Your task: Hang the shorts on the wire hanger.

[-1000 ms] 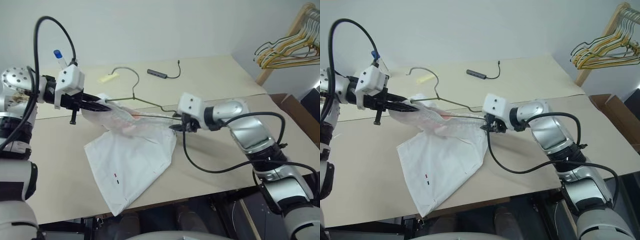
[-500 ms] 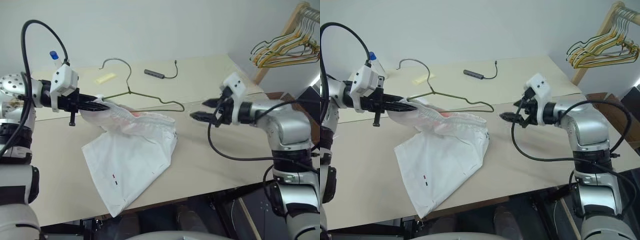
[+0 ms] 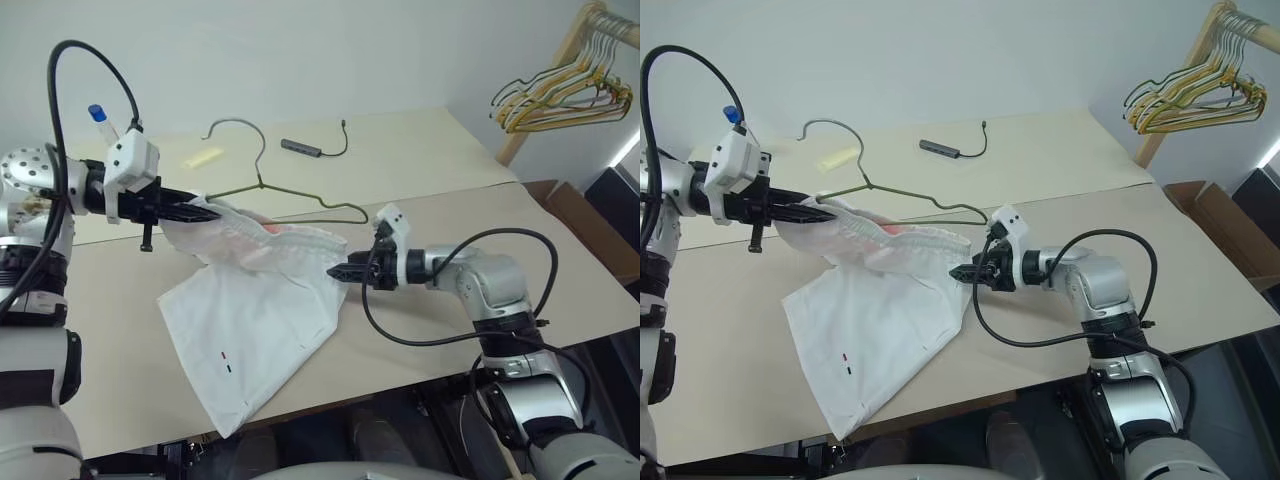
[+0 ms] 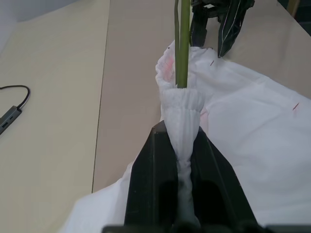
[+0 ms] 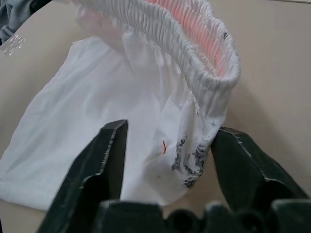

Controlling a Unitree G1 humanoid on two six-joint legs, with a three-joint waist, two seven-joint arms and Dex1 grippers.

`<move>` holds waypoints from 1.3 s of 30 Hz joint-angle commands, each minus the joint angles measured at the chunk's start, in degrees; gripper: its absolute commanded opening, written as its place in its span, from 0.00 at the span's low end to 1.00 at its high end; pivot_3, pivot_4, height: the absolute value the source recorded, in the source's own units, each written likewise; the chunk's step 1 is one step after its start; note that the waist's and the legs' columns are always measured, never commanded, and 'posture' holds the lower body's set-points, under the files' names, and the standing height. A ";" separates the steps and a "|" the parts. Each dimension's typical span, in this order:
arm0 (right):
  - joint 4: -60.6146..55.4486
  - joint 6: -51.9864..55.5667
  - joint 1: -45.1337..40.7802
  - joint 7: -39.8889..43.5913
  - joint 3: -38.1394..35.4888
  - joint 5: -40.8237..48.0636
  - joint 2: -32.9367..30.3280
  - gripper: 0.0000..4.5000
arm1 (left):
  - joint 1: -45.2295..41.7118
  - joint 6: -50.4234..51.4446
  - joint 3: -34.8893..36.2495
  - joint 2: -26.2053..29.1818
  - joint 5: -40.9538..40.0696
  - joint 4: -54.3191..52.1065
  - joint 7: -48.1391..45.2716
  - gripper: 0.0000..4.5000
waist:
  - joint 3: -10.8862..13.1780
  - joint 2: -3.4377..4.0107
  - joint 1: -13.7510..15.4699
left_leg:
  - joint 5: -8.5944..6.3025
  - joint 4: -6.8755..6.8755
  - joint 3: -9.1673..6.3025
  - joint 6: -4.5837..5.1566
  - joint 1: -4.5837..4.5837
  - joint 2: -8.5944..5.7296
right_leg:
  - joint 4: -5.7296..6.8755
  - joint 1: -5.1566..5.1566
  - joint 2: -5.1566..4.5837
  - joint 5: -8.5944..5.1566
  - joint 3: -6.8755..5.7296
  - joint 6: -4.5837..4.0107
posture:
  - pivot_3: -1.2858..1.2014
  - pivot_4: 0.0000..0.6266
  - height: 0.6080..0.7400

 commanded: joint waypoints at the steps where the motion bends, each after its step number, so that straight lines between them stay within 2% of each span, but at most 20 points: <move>1: 1.26 -2.32 -1.42 -0.79 0.36 -0.84 -0.18 0.40 | -0.73 0.36 2.67 0.84 -0.43 -1.64 -0.19 0.00 | 0.00 0.00 0.11 | 0.00 0.01 -0.01 0.00 0.00 0.00 | 0.01 0.00 0.00 0.00 0.00 0.00 | 0.51 0.00 1.00; 5: 2.06 -2.63 -1.08 -1.00 0.52 -0.56 -0.12 0.10 | -0.09 0.66 3.17 0.96 -0.40 -2.34 -0.19 0.00 | 0.00 0.00 0.15 | 0.00 0.04 -0.03 0.00 0.00 0.00 | 0.05 0.00 0.01 0.00 -0.02 0.00 | 0.52 0.00 1.00; 7: 1.86 -2.55 -0.88 -1.37 0.15 -0.46 -0.16 0.01 | 0.22 0.68 3.34 1.05 -0.32 -2.47 -0.19 0.00 | 0.00 0.00 0.16 | 0.00 0.04 -0.04 0.00 0.00 0.00 | 0.06 0.01 0.01 0.00 -0.02 0.00 | 0.52 0.00 1.00; 17: -1.02 -6.59 1.63 -2.88 -3.09 -1.19 -5.18 0.01 | 2.52 0.99 3.22 2.84 -0.97 -5.04 -0.19 0.00 | 0.00 0.00 0.16 | 0.00 0.05 -0.05 0.01 -0.01 0.00 | 0.05 0.01 0.00 0.00 -0.02 0.01 | 0.51 0.00 1.00; 24: -1.29 -7.80 1.86 -2.07 -5.26 -1.37 -10.59 0.01 | 3.34 -0.75 2.76 2.74 3.25 -3.55 -0.19 0.00 | 0.00 0.00 0.19 | 0.00 0.05 -0.05 0.01 -0.01 0.00 | 0.03 0.02 0.00 -0.01 -0.03 0.01 | 0.51 0.00 1.00; 34: -7.91 -9.40 3.01 -1.32 -3.73 -1.86 -13.79 0.01 | 3.45 -3.31 3.18 0.85 8.44 -2.10 0.80 0.00 | 0.00 0.00 0.19 | -0.01 0.05 -0.04 0.02 -0.01 0.00 | 0.02 0.02 0.01 -0.01 -0.01 0.01 | 0.51 0.00 1.00; 39: -17.24 -10.30 -2.35 1.20 2.12 -4.27 -17.64 0.01 | 3.14 -3.10 3.91 -0.18 8.24 -3.67 0.56 0.00 | 0.00 0.01 0.10 | -0.02 0.08 -0.03 0.03 -0.04 0.00 | 0.03 -0.01 0.00 -0.01 -0.02 0.01 | 0.50 0.00 1.00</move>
